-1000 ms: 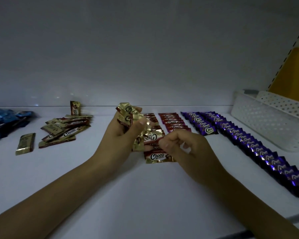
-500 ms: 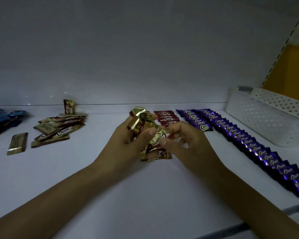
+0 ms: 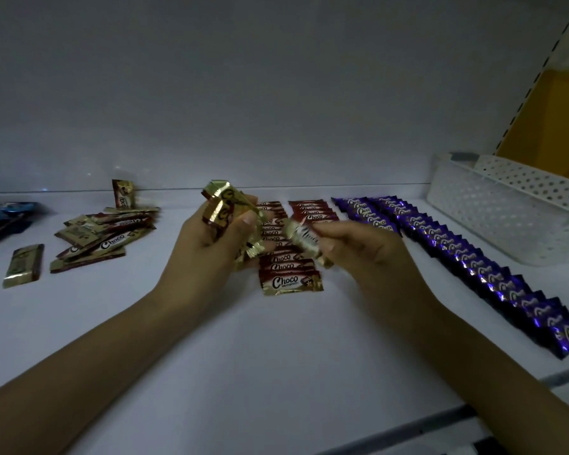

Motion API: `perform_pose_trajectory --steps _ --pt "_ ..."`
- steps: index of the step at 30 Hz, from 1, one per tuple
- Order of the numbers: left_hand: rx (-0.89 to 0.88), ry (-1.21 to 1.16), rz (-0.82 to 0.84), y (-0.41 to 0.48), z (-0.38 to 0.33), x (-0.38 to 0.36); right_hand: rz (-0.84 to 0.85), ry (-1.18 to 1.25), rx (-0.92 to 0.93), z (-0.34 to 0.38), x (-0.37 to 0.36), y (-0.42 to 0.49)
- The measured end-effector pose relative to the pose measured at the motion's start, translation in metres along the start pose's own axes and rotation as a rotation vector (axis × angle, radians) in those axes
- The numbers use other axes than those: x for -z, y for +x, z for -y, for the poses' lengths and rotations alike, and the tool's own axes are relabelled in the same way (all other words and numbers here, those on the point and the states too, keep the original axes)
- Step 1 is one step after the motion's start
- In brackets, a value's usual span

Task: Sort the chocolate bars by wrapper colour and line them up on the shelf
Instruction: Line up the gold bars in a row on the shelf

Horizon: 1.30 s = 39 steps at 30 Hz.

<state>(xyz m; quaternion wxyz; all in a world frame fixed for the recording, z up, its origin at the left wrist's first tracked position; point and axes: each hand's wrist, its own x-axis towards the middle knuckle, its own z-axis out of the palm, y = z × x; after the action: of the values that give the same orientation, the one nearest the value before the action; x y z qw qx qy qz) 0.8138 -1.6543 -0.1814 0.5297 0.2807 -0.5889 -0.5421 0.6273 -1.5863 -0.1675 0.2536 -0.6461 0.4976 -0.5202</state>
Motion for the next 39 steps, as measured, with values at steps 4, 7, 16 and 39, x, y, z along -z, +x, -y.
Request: perform_pose_trajectory --steps 4,7,16,39 --pt "-0.039 0.142 -0.088 0.002 0.001 0.005 0.133 -0.296 0.009 -0.006 -0.003 -0.007" --pt "-0.045 0.179 -0.109 0.001 0.001 0.006 0.134 -0.336 0.013 -0.007 -0.002 -0.01" --pt "-0.056 0.213 -0.123 0.0 0.004 0.006 0.11 -0.524 0.054 -0.014 -0.005 -0.006" --pt "-0.058 0.23 -0.105 -0.004 -0.001 0.006 0.256 -0.478 0.014 -0.021 0.012 -0.003"
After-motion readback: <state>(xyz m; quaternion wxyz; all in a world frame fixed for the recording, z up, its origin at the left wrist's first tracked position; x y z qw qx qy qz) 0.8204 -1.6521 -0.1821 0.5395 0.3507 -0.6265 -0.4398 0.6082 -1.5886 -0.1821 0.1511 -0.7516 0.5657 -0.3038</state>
